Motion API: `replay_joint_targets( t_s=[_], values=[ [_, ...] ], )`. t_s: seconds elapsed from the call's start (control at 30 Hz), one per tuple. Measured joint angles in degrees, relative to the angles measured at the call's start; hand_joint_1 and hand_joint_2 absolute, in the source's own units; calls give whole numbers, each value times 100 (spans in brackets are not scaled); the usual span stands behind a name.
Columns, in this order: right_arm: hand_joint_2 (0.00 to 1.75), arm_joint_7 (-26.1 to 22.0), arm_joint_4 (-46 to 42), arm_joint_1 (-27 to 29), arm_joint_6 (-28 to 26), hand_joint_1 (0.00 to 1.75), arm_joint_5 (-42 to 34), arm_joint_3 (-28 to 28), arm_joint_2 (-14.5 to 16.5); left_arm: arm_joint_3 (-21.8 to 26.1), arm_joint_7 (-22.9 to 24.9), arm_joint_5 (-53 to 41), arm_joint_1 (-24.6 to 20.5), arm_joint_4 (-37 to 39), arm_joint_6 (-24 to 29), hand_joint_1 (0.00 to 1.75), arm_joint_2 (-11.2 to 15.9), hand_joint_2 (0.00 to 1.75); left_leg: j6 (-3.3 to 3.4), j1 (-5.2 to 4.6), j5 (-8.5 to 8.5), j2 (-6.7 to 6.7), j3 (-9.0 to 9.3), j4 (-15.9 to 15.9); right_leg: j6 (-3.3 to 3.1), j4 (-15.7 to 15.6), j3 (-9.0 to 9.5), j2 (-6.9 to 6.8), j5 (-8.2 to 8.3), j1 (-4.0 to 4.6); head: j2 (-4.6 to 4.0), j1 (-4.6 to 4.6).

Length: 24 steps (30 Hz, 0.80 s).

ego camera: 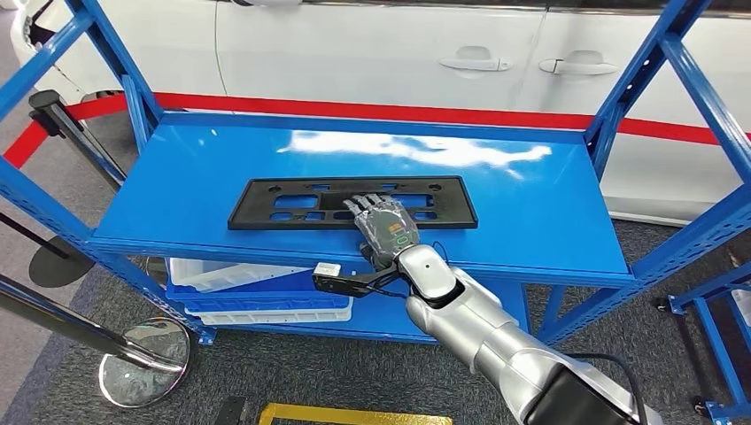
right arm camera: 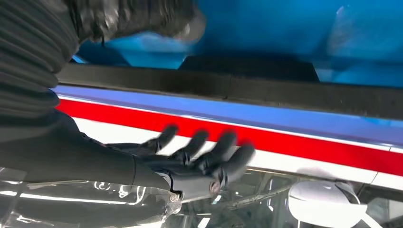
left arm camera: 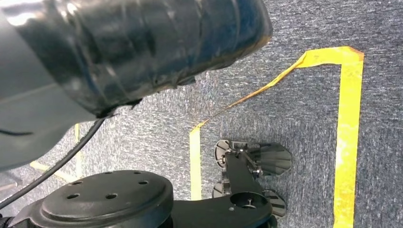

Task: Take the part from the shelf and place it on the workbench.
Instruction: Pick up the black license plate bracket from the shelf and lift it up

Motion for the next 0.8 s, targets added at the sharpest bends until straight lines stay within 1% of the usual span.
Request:
replay_joint_targets(
  t_s=[0.13,0.3,0.47,0.53,0.6,0.67,0.73,0.8],
  values=[
    [175,-18,58,-5,33,175,11,0,26,0,52,-26,14,0,-46,0,2,0,0,5,0,0,5,-5,0,0,1,0,0,4,0,-1],
    [175,-178,87,-11,-10,175,7,0,43,0,75,-161,28,0,-50,0,11,0,0,8,0,0,11,-12,0,0,3,0,0,6,0,-2],
    [175,-316,91,-6,-393,175,71,0,43,-1,-52,-284,31,0,100,0,22,0,0,9,0,1,14,-14,0,0,3,1,0,6,0,-1],
    [175,-346,91,-5,-466,175,86,0,43,0,-79,-302,31,0,130,0,27,0,0,9,0,1,15,-14,0,0,3,1,-1,7,0,-1],
    [175,-448,91,-1,-531,175,68,0,43,0,-108,-307,31,0,159,0,30,87,0,10,0,1,15,-14,-1,0,4,1,-1,7,0,0],
    [175,-670,68,12,-714,175,-9,0,38,0,-187,-314,30,0,281,0,30,175,0,10,0,1,16,-14,0,0,4,2,0,7,0,0],
    [175,-884,-23,45,-1039,175,-108,0,15,-1,-289,-366,28,0,507,0,30,175,0,10,0,2,17,-14,0,0,4,2,0,7,0,-1],
    [175,-989,-197,81,-1422,175,-131,-1,-35,-3,-356,-458,24,0,756,0,29,175,0,10,0,2,18,-14,0,-1,4,2,0,7,0,0]
  ],
)
